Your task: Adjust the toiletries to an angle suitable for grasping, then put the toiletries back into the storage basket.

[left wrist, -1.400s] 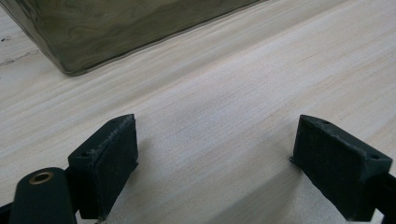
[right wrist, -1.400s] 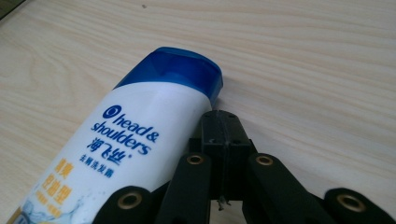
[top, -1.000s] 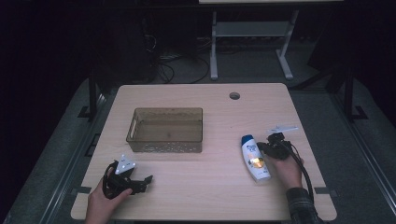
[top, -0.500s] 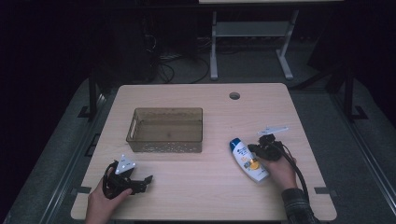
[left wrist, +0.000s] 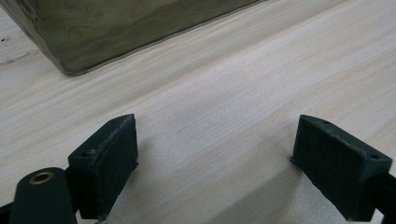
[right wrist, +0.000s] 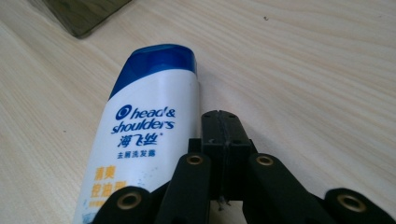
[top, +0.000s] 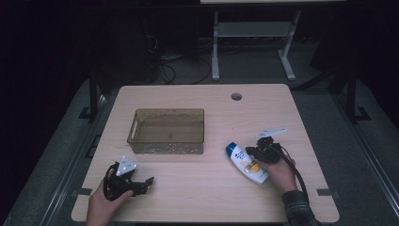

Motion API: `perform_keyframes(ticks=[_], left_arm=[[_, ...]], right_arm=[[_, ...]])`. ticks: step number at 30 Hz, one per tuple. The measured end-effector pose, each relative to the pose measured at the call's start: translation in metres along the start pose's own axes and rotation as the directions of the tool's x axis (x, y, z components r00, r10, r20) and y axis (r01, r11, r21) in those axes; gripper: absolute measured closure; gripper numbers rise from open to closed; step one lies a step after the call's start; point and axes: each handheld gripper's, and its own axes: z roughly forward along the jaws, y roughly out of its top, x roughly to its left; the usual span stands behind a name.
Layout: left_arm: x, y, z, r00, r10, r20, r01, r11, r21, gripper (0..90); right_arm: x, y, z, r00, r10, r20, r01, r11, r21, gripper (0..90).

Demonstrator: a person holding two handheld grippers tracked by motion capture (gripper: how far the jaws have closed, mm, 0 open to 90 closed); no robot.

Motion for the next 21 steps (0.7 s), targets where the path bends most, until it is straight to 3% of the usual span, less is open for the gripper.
perform_keyframes(ticks=[6,9,12,16,21], left_arm=[[0.000,0.000,0.000,1.0000,0.001,0.000,-0.001,1.0000,-0.001,12.9],[0.000,0.000,0.000,1.0000,0.001,0.001,-0.001,1.0000,-0.001,12.9],[0.000,0.000,0.000,1.0000,0.001,0.001,-0.001,1.0000,-0.001,12.9],[0.000,0.000,0.000,1.0000,0.002,0.000,-0.002,1.0000,-0.001,12.9],[0.000,0.000,0.000,1.0000,0.002,0.001,-0.002,1.0000,0.002,12.9]], right_arm=[[-0.005,0.001,-0.015,0.9988,0.048,-0.003,-0.048,0.999,-0.009,74.9],[-0.005,0.004,-0.022,0.9976,0.066,-0.019,-0.066,0.998,-0.006,61.2],[-0.002,0.006,-0.026,0.9979,0.063,-0.017,-0.063,0.998,-0.015,54.8],[0.006,0.014,-0.027,0.9981,0.055,-0.027,-0.055,0.998,0.011,42.6],[0.016,0.022,-0.025,0.9984,0.042,-0.037,-0.041,0.999,0.032,38.6]])
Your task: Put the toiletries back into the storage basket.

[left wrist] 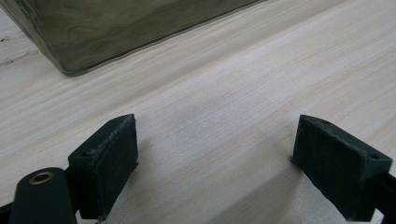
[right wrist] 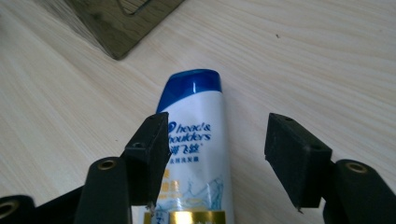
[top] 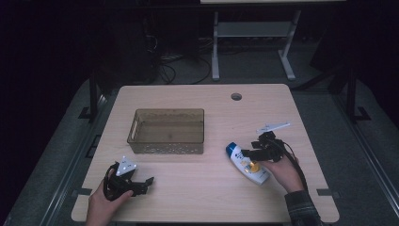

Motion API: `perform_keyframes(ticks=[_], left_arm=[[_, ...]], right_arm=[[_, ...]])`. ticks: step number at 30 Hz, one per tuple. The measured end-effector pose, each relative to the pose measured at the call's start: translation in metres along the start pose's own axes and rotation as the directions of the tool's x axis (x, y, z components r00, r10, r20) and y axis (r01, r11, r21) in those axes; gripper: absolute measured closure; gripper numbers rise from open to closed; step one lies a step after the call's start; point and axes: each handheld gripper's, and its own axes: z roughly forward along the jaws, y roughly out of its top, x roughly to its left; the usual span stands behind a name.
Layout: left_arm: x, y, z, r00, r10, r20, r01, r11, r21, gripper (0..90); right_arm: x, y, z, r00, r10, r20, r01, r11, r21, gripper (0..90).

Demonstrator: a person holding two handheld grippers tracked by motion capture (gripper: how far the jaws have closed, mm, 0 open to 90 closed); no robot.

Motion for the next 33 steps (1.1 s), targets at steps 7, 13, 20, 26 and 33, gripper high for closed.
perform_keyframes(ticks=[7,13,20,26,33], left_arm=[[0.000,0.000,0.000,1.0000,0.000,0.000,0.000,1.0000,-0.001,12.9],[0.000,0.000,0.000,1.0000,0.000,0.000,0.000,1.0000,0.000,12.9],[0.000,0.000,0.000,1.0000,0.000,0.000,0.000,1.0000,0.000,12.9],[0.000,0.000,0.000,1.0000,0.000,0.000,0.000,1.0000,0.000,12.9],[0.000,0.000,0.000,1.0000,0.000,0.000,0.000,1.0000,0.000,12.9]], right_arm=[[0.013,0.010,0.005,0.9992,-0.037,0.011,0.037,0.999,0.028,32.6],[0.022,0.021,0.015,0.9980,-0.061,0.014,0.060,0.995,0.077,27.8],[0.030,0.029,0.034,0.9947,-0.101,0.021,0.097,0.985,0.139,25.3],[0.027,0.025,0.045,0.9908,-0.115,0.071,0.098,0.973,0.210,21.8],[0.027,0.022,0.055,0.9902,-0.114,0.080,0.090,0.961,0.260,21.5]])
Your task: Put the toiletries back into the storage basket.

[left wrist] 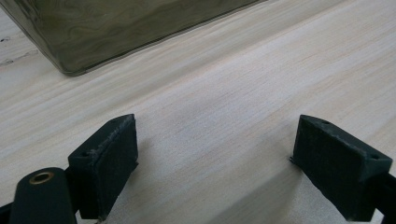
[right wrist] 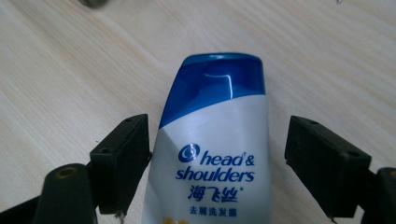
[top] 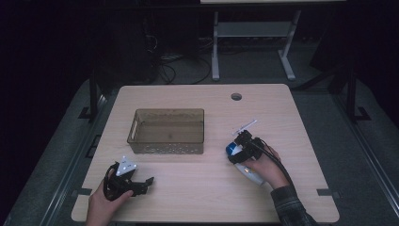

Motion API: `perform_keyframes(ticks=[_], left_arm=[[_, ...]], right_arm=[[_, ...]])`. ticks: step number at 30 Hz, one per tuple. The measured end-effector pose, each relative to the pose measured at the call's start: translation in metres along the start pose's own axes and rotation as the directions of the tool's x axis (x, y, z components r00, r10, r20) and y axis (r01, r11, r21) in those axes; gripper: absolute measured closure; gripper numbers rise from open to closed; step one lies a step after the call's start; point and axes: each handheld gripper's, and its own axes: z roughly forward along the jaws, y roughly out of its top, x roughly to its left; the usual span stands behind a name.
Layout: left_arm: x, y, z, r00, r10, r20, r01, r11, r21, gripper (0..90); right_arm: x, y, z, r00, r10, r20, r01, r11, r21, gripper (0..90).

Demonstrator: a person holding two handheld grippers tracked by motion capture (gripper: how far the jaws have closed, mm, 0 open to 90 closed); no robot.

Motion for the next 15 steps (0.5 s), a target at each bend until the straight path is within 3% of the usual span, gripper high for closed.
perform_keyframes(ticks=[15], left_arm=[[0.0000,0.0000,0.0000,1.0000,0.000,0.000,0.000,1.0000,0.000,12.9]], right_arm=[[0.0029,-0.0028,0.0106,0.9999,-0.010,0.007,0.010,0.999,0.043,23.1]])
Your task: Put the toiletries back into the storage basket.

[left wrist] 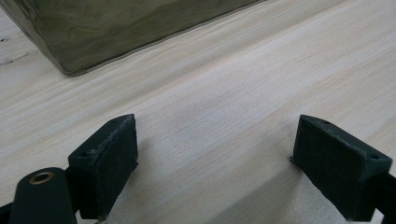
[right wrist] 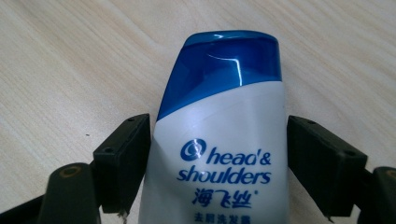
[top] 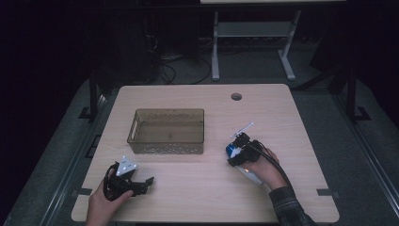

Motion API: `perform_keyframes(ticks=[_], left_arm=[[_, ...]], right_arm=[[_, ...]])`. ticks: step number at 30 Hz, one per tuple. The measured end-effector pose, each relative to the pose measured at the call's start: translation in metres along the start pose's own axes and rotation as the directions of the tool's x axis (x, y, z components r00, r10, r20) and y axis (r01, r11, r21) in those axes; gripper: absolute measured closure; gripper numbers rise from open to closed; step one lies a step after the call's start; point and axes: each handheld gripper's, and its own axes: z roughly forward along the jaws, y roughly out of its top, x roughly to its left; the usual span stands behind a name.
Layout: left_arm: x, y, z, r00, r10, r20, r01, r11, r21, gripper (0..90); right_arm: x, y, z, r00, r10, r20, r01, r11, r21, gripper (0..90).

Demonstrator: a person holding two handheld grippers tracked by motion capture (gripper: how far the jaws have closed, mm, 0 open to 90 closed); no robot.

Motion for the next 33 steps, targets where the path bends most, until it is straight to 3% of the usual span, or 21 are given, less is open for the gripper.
perform_keyframes(ticks=[2,4,13,16,17,20,23,26,33], left_arm=[[0.000,0.000,0.000,1.0000,0.000,0.000,0.000,1.0000,0.000,12.9],[0.000,0.000,0.000,1.0000,0.001,0.000,-0.001,1.0000,0.000,12.9],[0.000,0.000,0.000,1.0000,0.001,0.001,-0.001,1.0000,0.000,12.9],[0.000,0.000,0.000,1.0000,0.001,0.001,-0.001,1.0000,0.000,12.9],[0.000,0.000,0.000,1.0000,0.001,0.001,-0.001,1.0000,0.000,12.9],[0.000,0.000,0.000,1.0000,0.002,0.001,-0.002,1.0000,0.000,12.9],[0.000,0.000,0.000,1.0000,0.001,0.001,-0.001,1.0000,0.000,12.9],[0.000,0.000,0.000,1.0000,0.001,0.001,-0.001,1.0000,-0.001,12.9],[0.000,0.000,0.000,1.0000,0.002,0.001,-0.002,1.0000,0.000,12.9]], right_arm=[[0.001,0.000,0.000,1.0000,0.000,0.005,0.000,1.000,0.004,23.5],[0.003,0.000,-0.001,0.9998,-0.015,0.013,0.015,1.000,0.002,31.0],[0.004,0.000,-0.002,0.9999,-0.005,0.016,0.005,1.000,0.000,32.9],[0.001,0.000,-0.002,0.9997,0.023,0.004,-0.023,1.000,-0.008,33.1],[-0.004,-0.001,-0.004,0.9985,0.051,-0.021,-0.052,0.998,-0.024,33.2],[-0.009,-0.004,-0.009,0.9959,0.077,-0.047,-0.080,0.995,-0.065,33.2],[-0.012,-0.005,-0.014,0.9946,0.082,-0.064,-0.089,0.991,-0.105,33.3],[-0.016,-0.008,-0.024,0.9905,0.099,-0.096,-0.114,0.980,-0.163,33.3],[-0.020,-0.012,-0.036,0.9876,0.111,-0.111,-0.134,0.966,-0.222,33.5]])
